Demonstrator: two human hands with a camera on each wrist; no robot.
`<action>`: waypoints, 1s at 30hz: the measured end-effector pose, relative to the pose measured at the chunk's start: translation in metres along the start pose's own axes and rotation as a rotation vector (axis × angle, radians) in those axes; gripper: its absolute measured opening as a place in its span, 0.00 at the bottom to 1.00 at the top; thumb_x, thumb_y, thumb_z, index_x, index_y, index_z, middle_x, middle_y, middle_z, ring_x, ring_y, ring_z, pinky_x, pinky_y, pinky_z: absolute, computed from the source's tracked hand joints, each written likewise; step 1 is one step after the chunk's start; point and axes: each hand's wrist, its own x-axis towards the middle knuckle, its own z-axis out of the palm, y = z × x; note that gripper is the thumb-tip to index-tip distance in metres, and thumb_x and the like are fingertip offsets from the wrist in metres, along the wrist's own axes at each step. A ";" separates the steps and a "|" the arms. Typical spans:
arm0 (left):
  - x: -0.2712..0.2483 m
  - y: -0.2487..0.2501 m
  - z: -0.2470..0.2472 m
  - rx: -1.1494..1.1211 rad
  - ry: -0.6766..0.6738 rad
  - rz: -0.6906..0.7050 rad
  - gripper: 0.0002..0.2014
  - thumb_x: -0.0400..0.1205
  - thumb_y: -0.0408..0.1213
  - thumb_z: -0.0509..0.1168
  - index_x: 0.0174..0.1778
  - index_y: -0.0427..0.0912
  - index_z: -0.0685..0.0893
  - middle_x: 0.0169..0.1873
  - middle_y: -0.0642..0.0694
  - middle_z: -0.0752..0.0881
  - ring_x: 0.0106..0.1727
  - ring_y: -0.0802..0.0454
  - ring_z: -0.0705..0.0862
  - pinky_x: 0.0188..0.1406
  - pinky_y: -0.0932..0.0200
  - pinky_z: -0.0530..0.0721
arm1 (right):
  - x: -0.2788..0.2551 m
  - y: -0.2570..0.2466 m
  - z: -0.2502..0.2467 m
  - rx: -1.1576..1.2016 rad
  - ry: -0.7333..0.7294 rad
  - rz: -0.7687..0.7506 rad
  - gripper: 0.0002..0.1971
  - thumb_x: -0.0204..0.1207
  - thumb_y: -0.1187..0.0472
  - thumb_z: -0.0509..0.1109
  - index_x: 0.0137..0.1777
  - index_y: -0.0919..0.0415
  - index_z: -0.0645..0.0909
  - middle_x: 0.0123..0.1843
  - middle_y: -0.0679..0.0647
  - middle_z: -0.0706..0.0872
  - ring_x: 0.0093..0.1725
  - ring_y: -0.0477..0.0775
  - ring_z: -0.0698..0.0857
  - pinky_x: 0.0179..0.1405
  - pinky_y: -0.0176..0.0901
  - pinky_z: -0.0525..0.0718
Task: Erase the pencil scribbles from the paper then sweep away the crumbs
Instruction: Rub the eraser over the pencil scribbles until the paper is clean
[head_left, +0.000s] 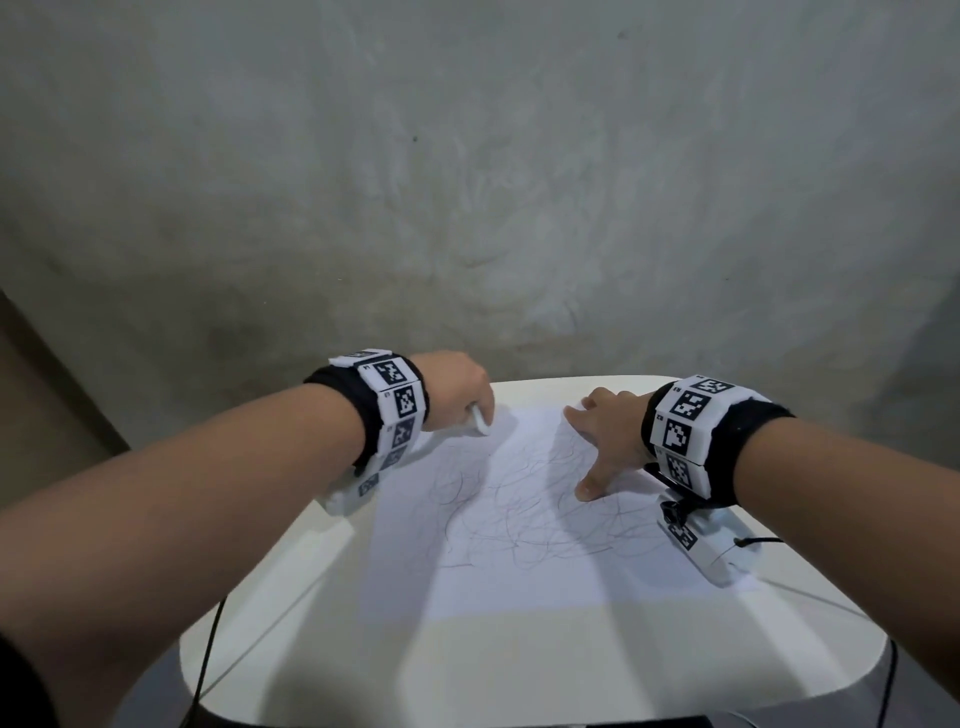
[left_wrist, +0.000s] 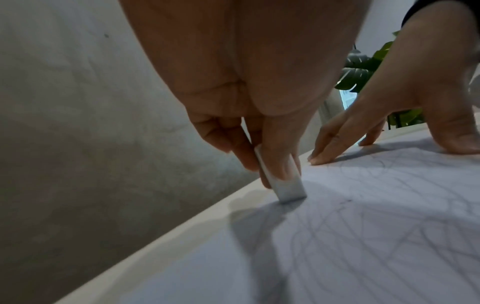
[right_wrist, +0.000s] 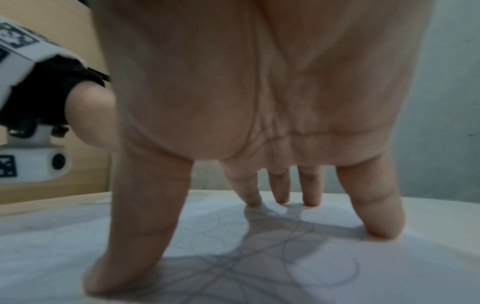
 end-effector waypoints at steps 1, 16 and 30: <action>-0.003 -0.003 -0.002 0.011 -0.052 -0.017 0.16 0.83 0.31 0.63 0.63 0.49 0.87 0.61 0.48 0.86 0.61 0.47 0.83 0.56 0.59 0.77 | 0.000 0.000 0.000 0.005 -0.006 0.000 0.50 0.65 0.33 0.73 0.81 0.55 0.57 0.80 0.57 0.60 0.76 0.61 0.67 0.67 0.56 0.73; -0.011 -0.013 -0.005 0.143 -0.180 -0.032 0.19 0.83 0.27 0.59 0.66 0.49 0.85 0.61 0.49 0.86 0.62 0.49 0.82 0.54 0.63 0.75 | -0.001 -0.001 0.000 0.023 -0.002 0.004 0.50 0.66 0.34 0.73 0.82 0.56 0.56 0.81 0.58 0.59 0.77 0.61 0.67 0.69 0.56 0.72; -0.011 -0.010 -0.009 0.190 -0.184 -0.053 0.19 0.84 0.27 0.58 0.67 0.48 0.84 0.64 0.48 0.84 0.64 0.47 0.81 0.52 0.62 0.73 | -0.001 -0.003 -0.001 0.013 -0.007 0.009 0.47 0.67 0.35 0.73 0.80 0.57 0.58 0.81 0.58 0.59 0.77 0.61 0.67 0.68 0.54 0.72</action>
